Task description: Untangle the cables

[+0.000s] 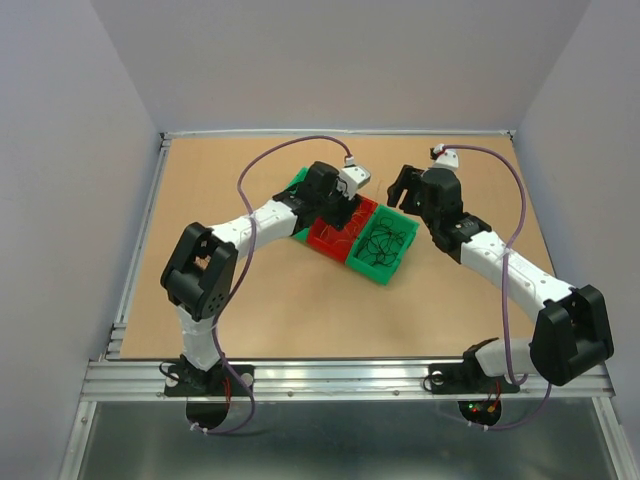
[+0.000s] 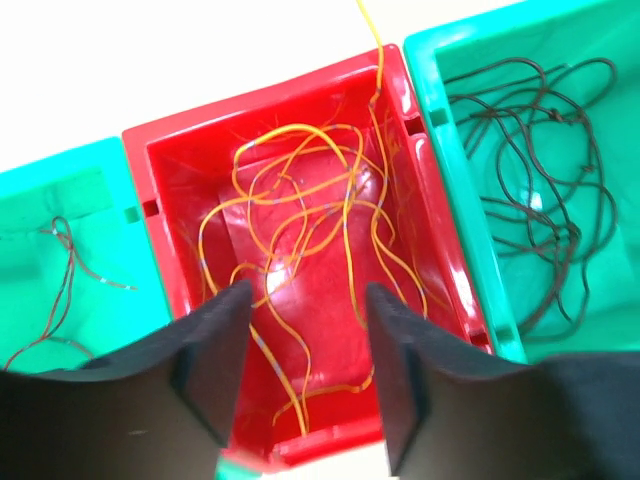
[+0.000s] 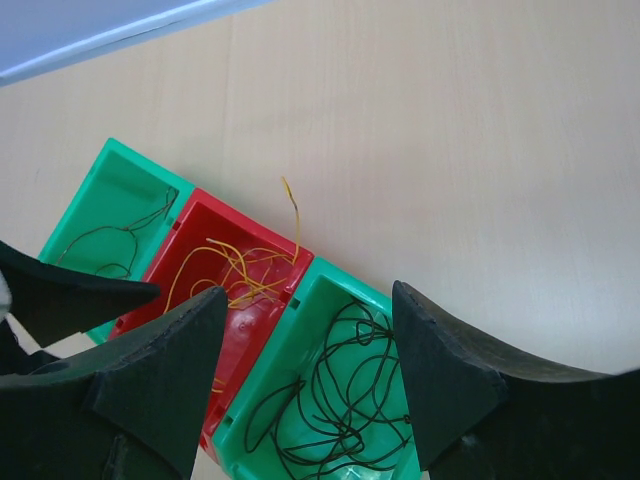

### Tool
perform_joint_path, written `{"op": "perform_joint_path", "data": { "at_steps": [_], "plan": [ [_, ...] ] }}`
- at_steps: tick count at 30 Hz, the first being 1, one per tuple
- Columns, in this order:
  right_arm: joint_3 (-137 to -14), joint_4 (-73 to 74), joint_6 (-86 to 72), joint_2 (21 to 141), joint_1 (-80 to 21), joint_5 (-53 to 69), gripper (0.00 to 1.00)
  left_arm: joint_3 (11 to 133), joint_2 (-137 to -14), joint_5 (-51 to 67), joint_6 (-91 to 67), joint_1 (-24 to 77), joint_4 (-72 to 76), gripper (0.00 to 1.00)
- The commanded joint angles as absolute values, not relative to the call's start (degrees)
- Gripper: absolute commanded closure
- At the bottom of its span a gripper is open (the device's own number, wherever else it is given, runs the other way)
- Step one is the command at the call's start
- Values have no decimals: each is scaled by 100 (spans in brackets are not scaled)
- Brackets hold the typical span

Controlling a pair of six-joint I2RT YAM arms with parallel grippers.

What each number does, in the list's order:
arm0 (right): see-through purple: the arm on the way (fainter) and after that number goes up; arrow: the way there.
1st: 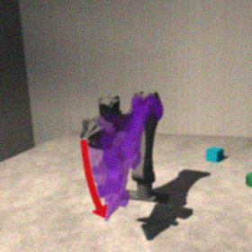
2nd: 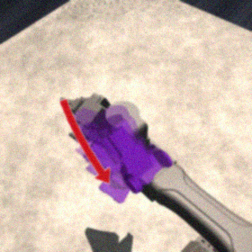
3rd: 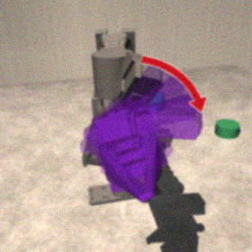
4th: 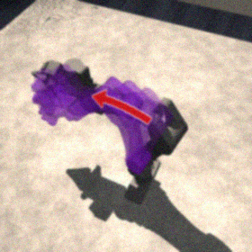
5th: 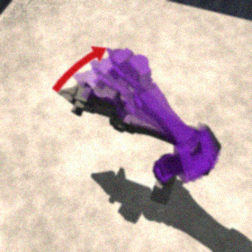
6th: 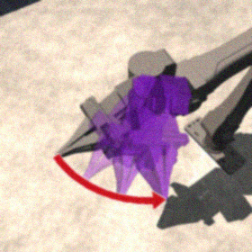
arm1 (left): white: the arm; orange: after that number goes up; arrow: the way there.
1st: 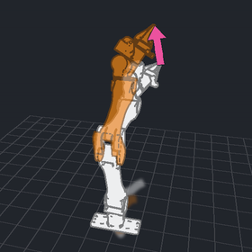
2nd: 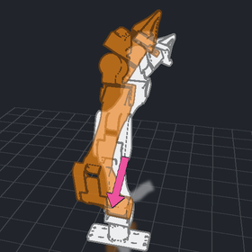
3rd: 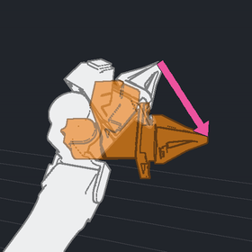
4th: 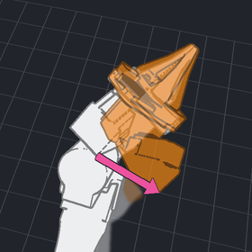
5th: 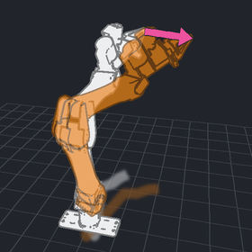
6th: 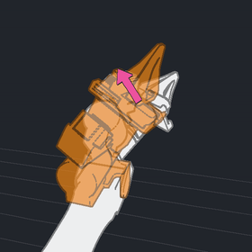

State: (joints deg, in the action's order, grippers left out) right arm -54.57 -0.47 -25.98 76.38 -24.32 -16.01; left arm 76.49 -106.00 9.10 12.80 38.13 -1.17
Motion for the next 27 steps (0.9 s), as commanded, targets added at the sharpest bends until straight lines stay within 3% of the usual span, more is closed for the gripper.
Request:
{"op": "perform_joint_path", "data": {
  "at_steps": [1,2,6,12,16,21,27],
  "plan": [
    [-5344,-264,-2619,7532,-2382,-1556,27,7637,-9924,1221,1441,3692,-394,35],
    [-5335,-264,-2619,7524,-2382,-1547,27,7638,-9836,1256,1468,3674,-474,33],
    [-5317,-264,-2575,7515,-2382,-1451,22,7392,-9125,1248,1783,3490,-817,1],
    [-5282,-264,-2452,7480,-2373,-1336,0,6278,-7360,742,2714,3244,-2010,1],
    [-5221,-264,-2400,7392,-2373,-1283,0,5627,-6514,-482,2935,2788,-2127,1],
    [-5177,-264,-2382,7304,-2364,-1187,0,5002,-6398,-239,3559,1136,-2250,1],
    [-5142,-264,-2347,7269,-2364,-1160,0,4563,-7292,386,4385,-129,-2111,1]
  ]
}}
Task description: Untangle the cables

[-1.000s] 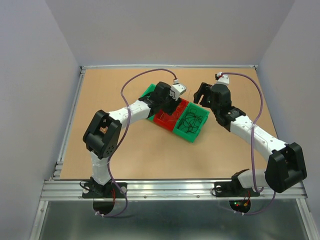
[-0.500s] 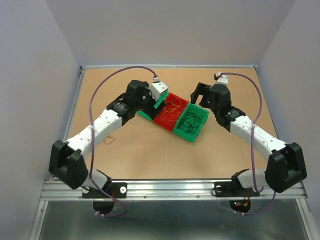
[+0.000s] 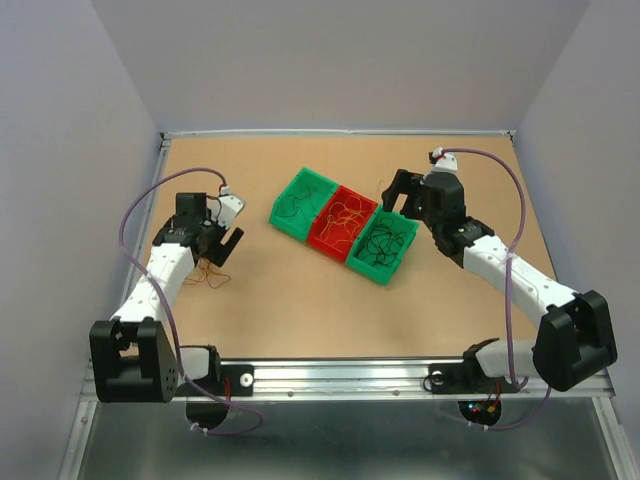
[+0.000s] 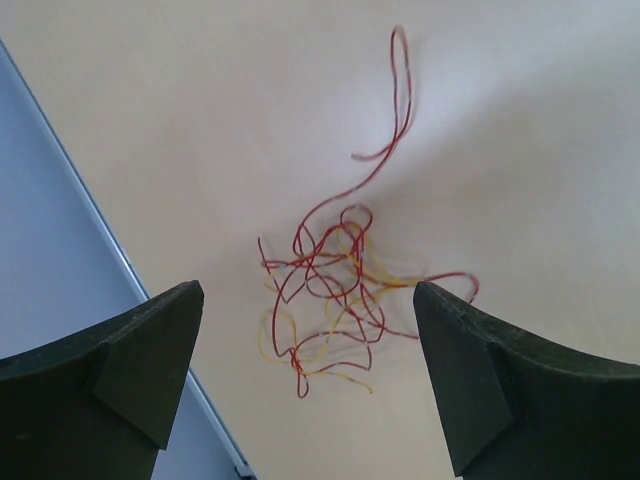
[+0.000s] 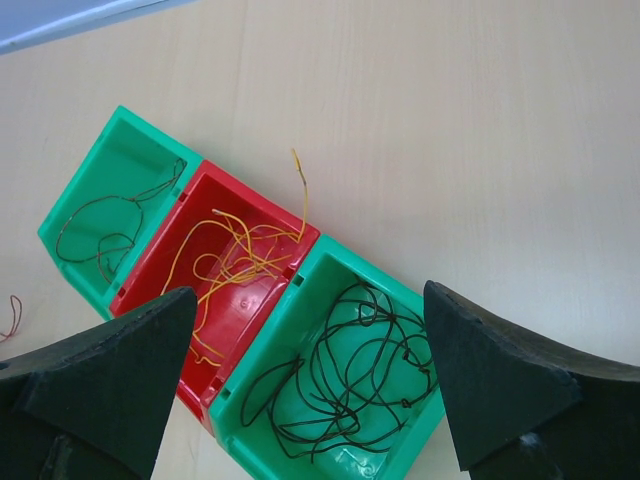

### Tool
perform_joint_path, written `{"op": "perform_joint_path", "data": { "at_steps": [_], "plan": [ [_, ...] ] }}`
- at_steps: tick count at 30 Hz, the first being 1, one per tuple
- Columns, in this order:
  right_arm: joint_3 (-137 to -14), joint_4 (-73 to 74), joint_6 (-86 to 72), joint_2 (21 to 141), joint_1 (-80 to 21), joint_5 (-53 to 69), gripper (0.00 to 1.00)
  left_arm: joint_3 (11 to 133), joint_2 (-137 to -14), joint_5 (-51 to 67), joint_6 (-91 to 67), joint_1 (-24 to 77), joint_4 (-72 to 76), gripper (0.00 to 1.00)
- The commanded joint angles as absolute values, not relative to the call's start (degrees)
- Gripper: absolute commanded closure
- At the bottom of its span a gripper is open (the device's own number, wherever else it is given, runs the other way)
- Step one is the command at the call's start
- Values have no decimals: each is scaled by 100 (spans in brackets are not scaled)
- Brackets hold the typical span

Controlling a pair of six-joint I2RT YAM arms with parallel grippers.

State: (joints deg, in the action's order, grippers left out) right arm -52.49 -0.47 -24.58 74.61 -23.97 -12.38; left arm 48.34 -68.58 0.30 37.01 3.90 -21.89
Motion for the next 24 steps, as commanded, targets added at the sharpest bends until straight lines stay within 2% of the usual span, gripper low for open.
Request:
{"op": "perform_joint_path", "data": {
  "at_steps": [1,4,7,8,14,16,20,21,24],
  "plan": [
    [-5133,-264,-2338,7269,-2364,-1160,0,4562,-7504,343,4421,-210,-1953,1],
    [-5133,-264,-2347,7233,-2364,-1125,0,4246,-8531,246,4499,-272,-1635,1],
    [-5115,-264,-2347,7233,-2364,-1099,1,4498,-9263,412,4544,-316,-1862,85],
    [-5124,-272,-2355,7225,-2364,-1116,3,4596,-9238,657,4535,-334,-1959,100],
    [-5229,-281,-2321,7417,-2364,-845,8,5483,-7753,1589,4474,-256,-2398,100],
    [-5291,-299,-2180,7523,-2364,-450,9,5825,-7568,2047,4378,-19,-2784,100],
    [-5335,-509,-1811,7708,-2364,561,11,6590,-7497,2223,3895,965,-2874,100],
    [-5248,-727,-1680,7691,-2364,963,14,6696,-7506,2302,3798,1245,-2857,100],
    [-5054,-1326,-1486,7577,-2373,1685,15,7127,-7576,2582,3455,1555,-2707,100]
  ]
}}
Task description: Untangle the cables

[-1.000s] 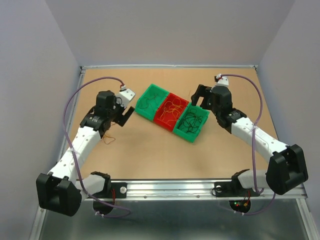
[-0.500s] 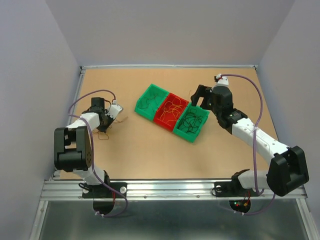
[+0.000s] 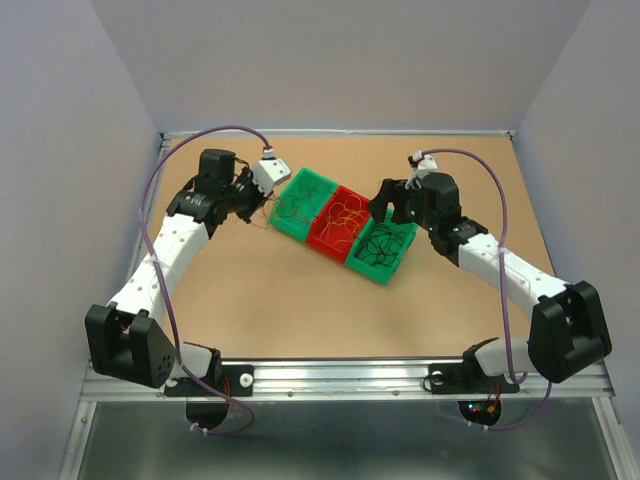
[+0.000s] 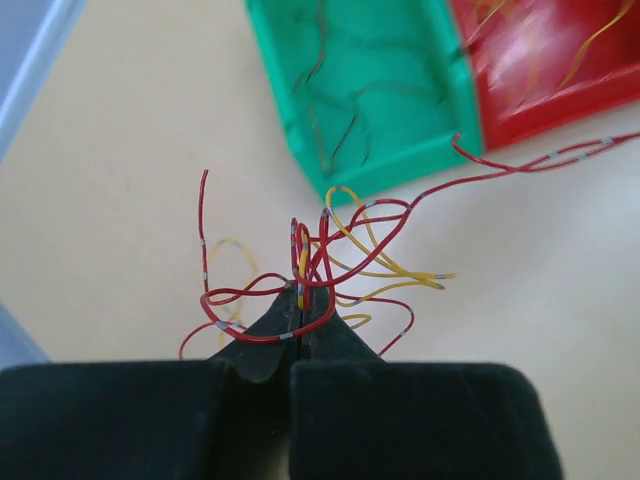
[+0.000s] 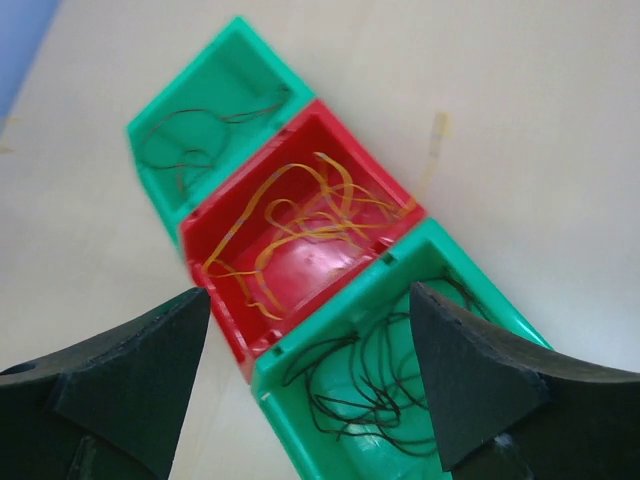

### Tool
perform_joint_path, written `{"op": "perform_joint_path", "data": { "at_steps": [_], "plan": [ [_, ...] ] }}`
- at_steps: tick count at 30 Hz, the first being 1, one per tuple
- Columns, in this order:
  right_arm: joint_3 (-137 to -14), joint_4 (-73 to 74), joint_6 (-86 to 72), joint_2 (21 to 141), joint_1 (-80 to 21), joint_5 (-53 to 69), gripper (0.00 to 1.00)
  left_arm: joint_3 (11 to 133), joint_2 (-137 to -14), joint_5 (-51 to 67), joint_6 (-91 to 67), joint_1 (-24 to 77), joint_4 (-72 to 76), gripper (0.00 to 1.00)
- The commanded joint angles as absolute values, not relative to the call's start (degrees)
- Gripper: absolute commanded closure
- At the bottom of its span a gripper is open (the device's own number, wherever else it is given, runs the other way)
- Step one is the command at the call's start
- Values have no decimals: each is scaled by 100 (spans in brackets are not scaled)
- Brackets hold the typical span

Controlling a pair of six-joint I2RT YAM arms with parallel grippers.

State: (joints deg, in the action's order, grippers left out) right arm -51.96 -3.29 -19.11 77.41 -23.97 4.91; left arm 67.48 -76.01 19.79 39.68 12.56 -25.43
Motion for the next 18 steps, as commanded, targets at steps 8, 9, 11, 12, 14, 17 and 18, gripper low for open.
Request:
{"op": "perform_joint_path", "data": {
  "at_steps": [8,9,11,12,14,17,18],
  "plan": [
    [-4438,-2934,-1353,7462,-2382,3585,5,7594,-8050,3401,2673,2284,-1750,100],
    [-4430,-3031,-1362,7497,-2391,3777,7,7594,-8094,3384,2602,2346,-1627,100],
    [-4412,-3269,-1354,7602,-2434,3867,8,7638,-8235,3471,2453,2470,-1337,100],
    [-4403,-3383,-1354,7620,-2461,3867,9,7646,-8279,3585,2400,2487,-1240,100],
    [-4351,-3759,-1424,7716,-2513,3893,12,7612,-8384,3945,2154,2496,-845,100],
    [-4350,-4025,-1512,7831,-2601,3893,19,7498,-8534,4113,1803,2514,-309,100],
    [-4377,-4060,-1494,7909,-2636,3902,21,7480,-8569,4113,1549,2514,-229,100]
  ]
}}
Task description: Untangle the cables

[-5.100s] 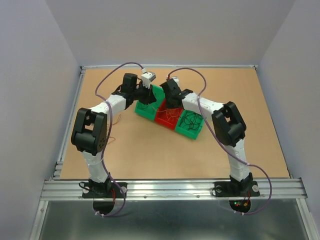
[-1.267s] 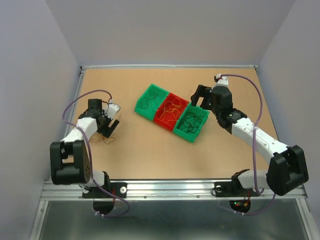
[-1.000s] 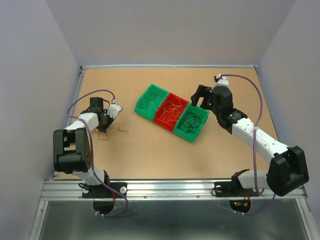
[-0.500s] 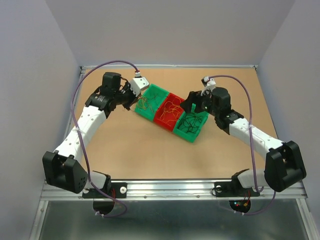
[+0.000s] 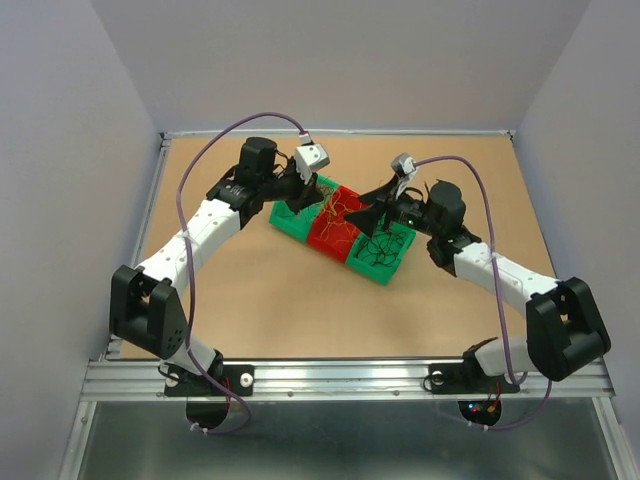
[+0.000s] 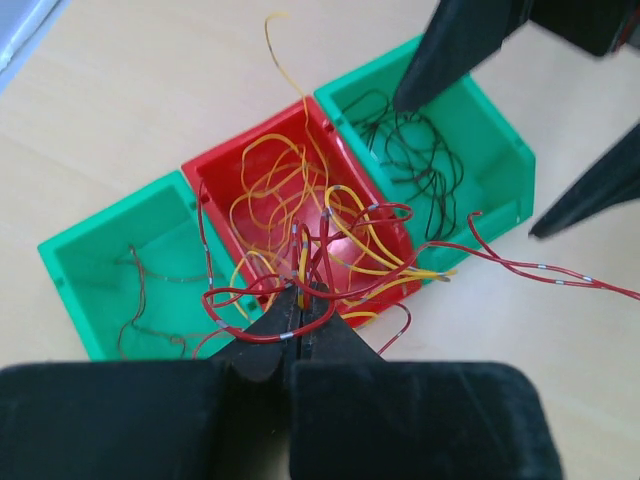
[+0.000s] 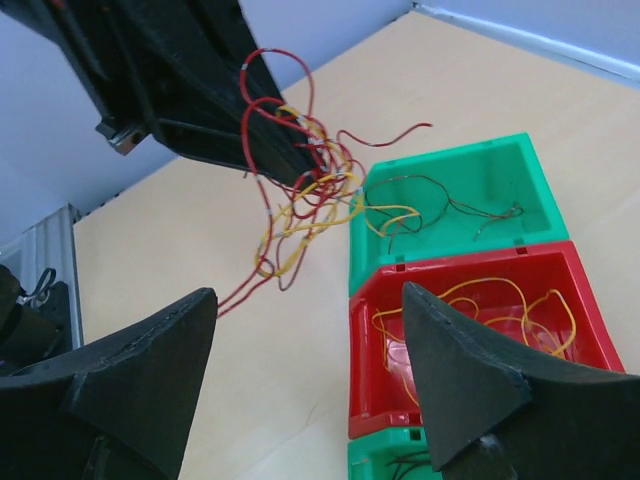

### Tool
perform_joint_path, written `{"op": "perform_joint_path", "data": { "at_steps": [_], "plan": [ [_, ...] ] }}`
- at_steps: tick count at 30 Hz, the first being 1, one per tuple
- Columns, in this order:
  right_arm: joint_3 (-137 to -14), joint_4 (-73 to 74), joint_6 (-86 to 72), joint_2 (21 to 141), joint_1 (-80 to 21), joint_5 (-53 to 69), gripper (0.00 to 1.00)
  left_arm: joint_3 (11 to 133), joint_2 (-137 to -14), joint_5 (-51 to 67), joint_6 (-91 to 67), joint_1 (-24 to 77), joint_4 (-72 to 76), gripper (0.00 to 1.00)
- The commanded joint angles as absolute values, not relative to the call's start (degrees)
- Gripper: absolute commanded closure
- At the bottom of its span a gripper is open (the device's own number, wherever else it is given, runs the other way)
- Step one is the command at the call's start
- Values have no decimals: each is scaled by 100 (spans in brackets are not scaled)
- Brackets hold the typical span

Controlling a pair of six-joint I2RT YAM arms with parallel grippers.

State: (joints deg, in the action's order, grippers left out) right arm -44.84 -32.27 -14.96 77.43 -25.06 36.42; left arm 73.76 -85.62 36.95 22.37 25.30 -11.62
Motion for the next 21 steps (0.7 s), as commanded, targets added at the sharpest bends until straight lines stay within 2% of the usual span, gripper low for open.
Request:
{"op": "perform_joint_path", "data": {
  "at_steps": [1,5,10,17,21],
  "plan": [
    [-4429,-4069,-1459,7954,-2698,3894,21,7471,-8630,4061,1451,2505,-81,100],
    [-4553,-4061,-1468,8129,-2786,3666,21,7401,-8692,4069,1082,2505,-26,100],
    [-4746,-4078,-1459,8419,-2882,3603,27,7058,-8552,4263,871,2531,333,100],
    [-4676,-4359,-1424,8429,-2988,3288,27,6838,-8367,4236,686,2496,369,100],
    [-4579,-4508,-1415,8385,-3023,2998,39,6741,-8323,4324,633,2461,378,100]
  ]
}}
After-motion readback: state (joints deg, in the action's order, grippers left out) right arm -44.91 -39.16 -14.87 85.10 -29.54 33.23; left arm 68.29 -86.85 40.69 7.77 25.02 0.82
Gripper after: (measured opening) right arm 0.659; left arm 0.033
